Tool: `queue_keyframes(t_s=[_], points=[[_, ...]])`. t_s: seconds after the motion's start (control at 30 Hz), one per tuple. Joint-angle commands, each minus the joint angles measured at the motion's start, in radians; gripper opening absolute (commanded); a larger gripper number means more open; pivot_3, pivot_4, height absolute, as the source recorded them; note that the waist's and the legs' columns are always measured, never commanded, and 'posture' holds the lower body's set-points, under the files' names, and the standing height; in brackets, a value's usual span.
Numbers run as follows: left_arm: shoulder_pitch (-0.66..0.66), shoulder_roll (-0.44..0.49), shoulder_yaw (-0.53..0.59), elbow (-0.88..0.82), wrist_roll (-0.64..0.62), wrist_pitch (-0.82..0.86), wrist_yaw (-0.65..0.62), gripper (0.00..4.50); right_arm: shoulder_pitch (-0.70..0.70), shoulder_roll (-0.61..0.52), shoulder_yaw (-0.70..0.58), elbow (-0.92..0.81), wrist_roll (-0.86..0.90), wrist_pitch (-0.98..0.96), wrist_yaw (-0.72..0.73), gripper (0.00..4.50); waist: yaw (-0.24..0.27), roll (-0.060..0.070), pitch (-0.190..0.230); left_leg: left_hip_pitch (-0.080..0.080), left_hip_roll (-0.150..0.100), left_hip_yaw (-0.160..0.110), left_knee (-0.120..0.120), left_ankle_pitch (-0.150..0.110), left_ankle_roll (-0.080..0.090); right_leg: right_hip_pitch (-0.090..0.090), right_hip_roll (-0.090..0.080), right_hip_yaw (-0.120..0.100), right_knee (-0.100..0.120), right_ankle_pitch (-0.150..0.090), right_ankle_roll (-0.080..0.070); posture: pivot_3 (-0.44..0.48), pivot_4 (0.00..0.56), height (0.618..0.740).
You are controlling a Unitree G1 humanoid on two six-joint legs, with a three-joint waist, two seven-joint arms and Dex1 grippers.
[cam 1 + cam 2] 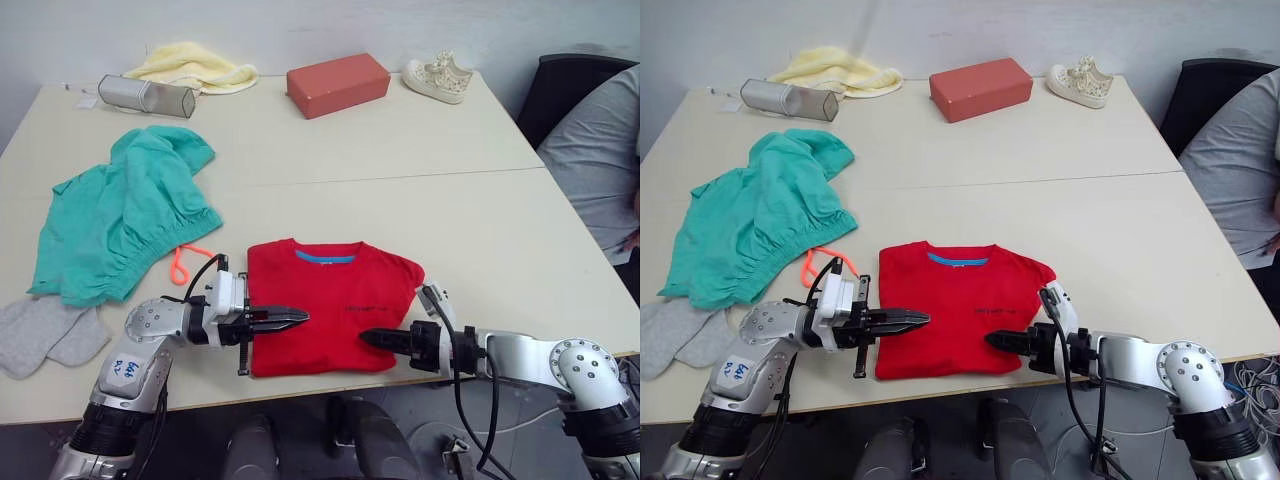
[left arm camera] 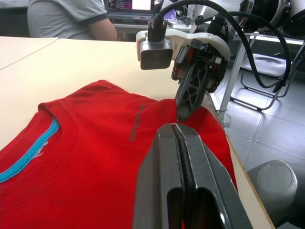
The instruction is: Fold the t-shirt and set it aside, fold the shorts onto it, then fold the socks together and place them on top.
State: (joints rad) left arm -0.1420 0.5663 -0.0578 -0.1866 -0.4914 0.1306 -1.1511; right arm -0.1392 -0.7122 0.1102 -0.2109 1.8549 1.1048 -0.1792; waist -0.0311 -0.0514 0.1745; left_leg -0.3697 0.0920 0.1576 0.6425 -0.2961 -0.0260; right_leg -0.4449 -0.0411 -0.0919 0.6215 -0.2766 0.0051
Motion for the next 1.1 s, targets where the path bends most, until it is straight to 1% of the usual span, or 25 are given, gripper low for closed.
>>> queue_keyframes(t_s=[0.03,0.07,0.1,0.2,0.27,0.43,0.53,0.7,0.87,1.1], points=[[-0.004,-0.004,0.000,-0.017,0.001,-0.010,0.001,0.00,0.022,0.000,0.042,0.014,-0.048,0.037,-0.005,0.49,0.001,0.000,0.000,0.000,0.000,0.000,0.000,0.000,0.000,0.000,0.000,0.000,0.000,0.000,0.000,0.000,0.150,0.740],[-0.004,-0.004,0.001,-0.016,0.002,-0.010,0.001,0.00,0.027,-0.010,0.028,0.012,-0.054,0.036,-0.005,0.15,0.001,-0.001,-0.001,0.000,0.000,0.000,0.000,-0.001,-0.001,0.000,0.000,0.000,0.000,0.000,0.000,0.000,0.150,0.740],[-0.004,-0.004,0.001,-0.014,0.003,-0.011,0.000,0.00,0.033,-0.022,0.014,0.008,-0.058,0.037,-0.005,0.04,0.004,-0.001,-0.001,0.000,0.000,0.000,0.000,-0.001,-0.001,0.000,0.000,0.000,0.000,0.000,0.000,0.000,0.150,0.740],[-0.002,-0.004,0.003,-0.010,0.005,-0.013,-0.001,0.00,0.064,-0.073,-0.039,-0.013,-0.069,0.041,0.005,0.04,0.007,-0.001,-0.001,0.000,-0.001,0.000,0.001,-0.002,0.001,0.000,-0.001,0.000,-0.001,0.000,0.000,0.000,0.150,0.740],[-0.001,-0.005,0.003,-0.005,0.007,-0.015,-0.001,0.00,0.099,-0.129,-0.099,-0.032,-0.091,0.040,0.028,0.04,0.024,0.003,-0.001,-0.002,-0.002,0.000,0.002,-0.004,0.004,0.000,-0.003,0.000,-0.002,0.000,0.001,0.000,0.150,0.740],[-0.010,-0.015,-0.003,0.013,0.015,-0.023,-0.002,0.00,0.196,-0.239,-0.252,-0.030,-0.119,0.022,0.091,0.04,0.056,0.007,-0.002,-0.004,-0.008,0.003,0.006,-0.011,0.013,0.000,-0.008,0.002,-0.004,0.000,0.009,0.000,0.150,0.740],[-0.021,-0.025,-0.008,0.028,0.020,-0.030,-0.006,0.00,0.242,-0.299,-0.335,0.002,-0.182,0.028,0.148,0.04,0.058,0.008,-0.002,-0.005,-0.011,0.004,0.007,-0.013,0.017,0.000,-0.012,0.003,-0.005,0.003,0.013,0.000,0.150,0.740],[-0.054,-0.047,-0.017,0.067,0.034,-0.048,-0.018,0.00,0.275,-0.346,-0.437,0.089,-0.307,0.023,0.241,0.04,0.059,0.008,-0.002,-0.007,-0.014,0.006,0.008,-0.015,0.023,0.001,-0.016,0.003,-0.010,0.006,0.019,0.000,0.150,0.740],[-0.084,-0.059,-0.025,0.106,0.043,-0.070,-0.027,0.00,0.239,-0.374,-0.511,0.230,-0.469,-0.004,0.333,0.04,0.057,0.009,-0.002,-0.007,-0.018,0.007,0.008,-0.015,0.026,0.001,-0.019,0.003,-0.010,0.007,0.022,0.000,0.150,0.740],[-0.091,-0.062,-0.025,0.122,0.046,-0.087,-0.036,0.00,0.137,-0.375,-0.560,0.404,-0.684,-0.039,0.415,0.04,0.055,0.011,-0.001,-0.007,-0.020,0.009,0.009,-0.014,0.029,0.001,-0.020,0.006,-0.011,0.009,0.024,0.000,0.150,0.740]])
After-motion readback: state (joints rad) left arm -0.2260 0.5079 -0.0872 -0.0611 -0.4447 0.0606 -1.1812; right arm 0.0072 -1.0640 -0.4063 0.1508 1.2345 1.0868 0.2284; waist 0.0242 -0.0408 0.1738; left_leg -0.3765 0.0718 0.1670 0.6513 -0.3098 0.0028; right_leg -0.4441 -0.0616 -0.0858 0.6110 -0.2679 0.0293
